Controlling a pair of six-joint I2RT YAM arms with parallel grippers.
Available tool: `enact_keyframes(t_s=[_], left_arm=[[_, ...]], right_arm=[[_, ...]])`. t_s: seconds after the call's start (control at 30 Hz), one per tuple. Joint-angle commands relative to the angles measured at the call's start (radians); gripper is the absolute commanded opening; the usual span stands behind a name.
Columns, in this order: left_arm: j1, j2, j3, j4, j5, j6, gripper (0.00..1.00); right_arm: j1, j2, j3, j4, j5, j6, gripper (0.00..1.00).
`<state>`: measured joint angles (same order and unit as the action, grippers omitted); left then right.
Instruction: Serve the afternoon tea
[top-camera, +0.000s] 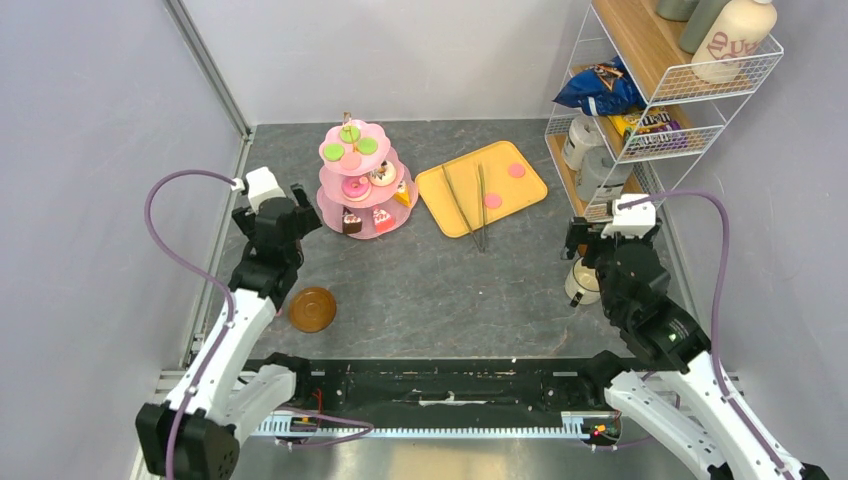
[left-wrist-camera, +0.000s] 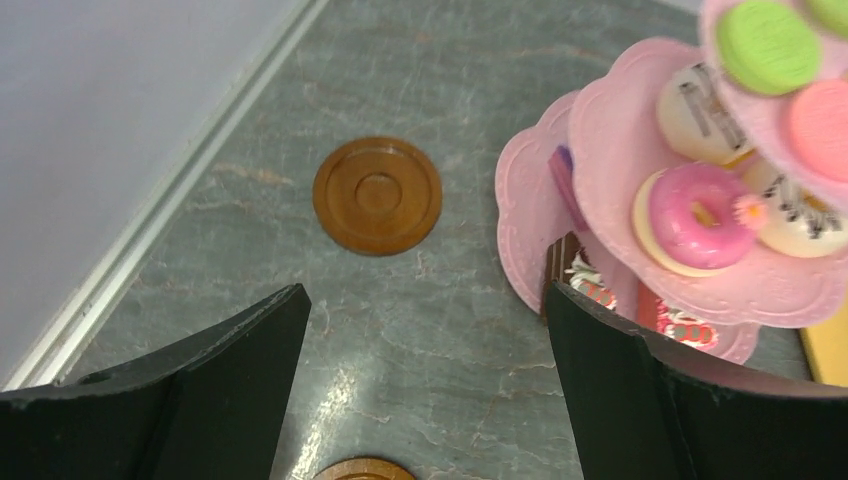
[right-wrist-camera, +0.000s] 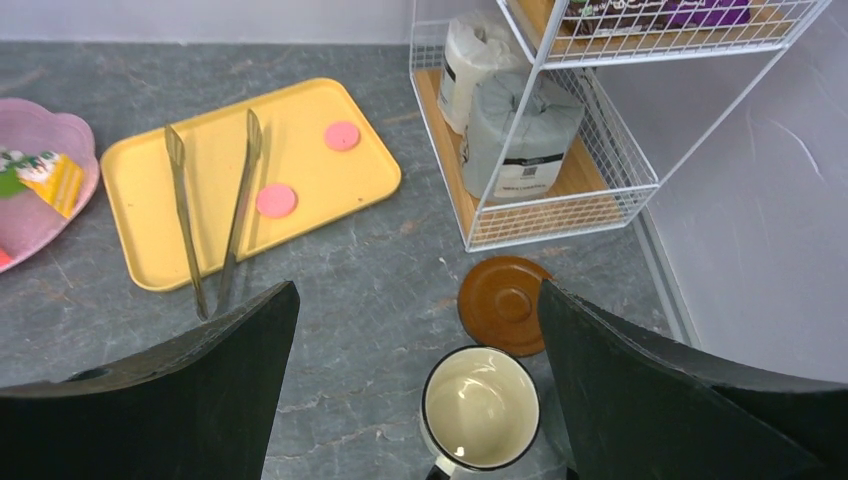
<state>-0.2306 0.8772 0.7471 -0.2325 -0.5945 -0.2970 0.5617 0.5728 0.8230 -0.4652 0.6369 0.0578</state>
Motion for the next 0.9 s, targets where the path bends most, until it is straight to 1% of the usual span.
enact_keyframes(t_s=[0.0,0.07,0.13,0.3,0.4,0.5,0.63,0.7,0.73,0.87], left_arm=[[0.087,0.112,0.075,-0.032,0.131,-0.124,0.95],[0.136,0.187,0.113,-0.063,0.183,-0.152,0.94],[0.192,0.259,0.143,-0.072,0.244,-0.181,0.93],[0.293,0.443,0.218,-0.075,0.318,-0.201,0.91],[0.334,0.571,0.277,-0.081,0.359,-0.202,0.89],[0.346,0.693,0.348,-0.105,0.383,-0.180,0.84],[0.349,0.817,0.438,-0.133,0.382,-0.152,0.78],[0.355,0.872,0.471,-0.146,0.385,-0.146,0.74],[0.356,0.900,0.485,-0.150,0.392,-0.142,0.69],[0.362,0.975,0.514,-0.167,0.407,-0.143,0.68]], right_arm=[[0.050,-0.080,-0.061,0.154,0.061,-0.050,0.97],[0.073,-0.109,-0.083,0.183,0.077,-0.093,0.97],[0.084,-0.129,-0.097,0.200,0.077,-0.099,0.97],[0.089,-0.146,-0.100,0.202,0.063,-0.093,0.97],[0.092,-0.157,-0.106,0.209,0.062,-0.096,0.97],[0.093,-0.167,-0.111,0.215,0.066,-0.101,0.97],[0.094,-0.167,-0.115,0.221,0.061,-0.102,0.97],[0.095,-0.168,-0.116,0.223,0.059,-0.104,0.97],[0.096,-0.167,-0.117,0.224,0.059,-0.105,0.97],[0.098,-0.164,-0.120,0.230,0.059,-0.111,0.97]])
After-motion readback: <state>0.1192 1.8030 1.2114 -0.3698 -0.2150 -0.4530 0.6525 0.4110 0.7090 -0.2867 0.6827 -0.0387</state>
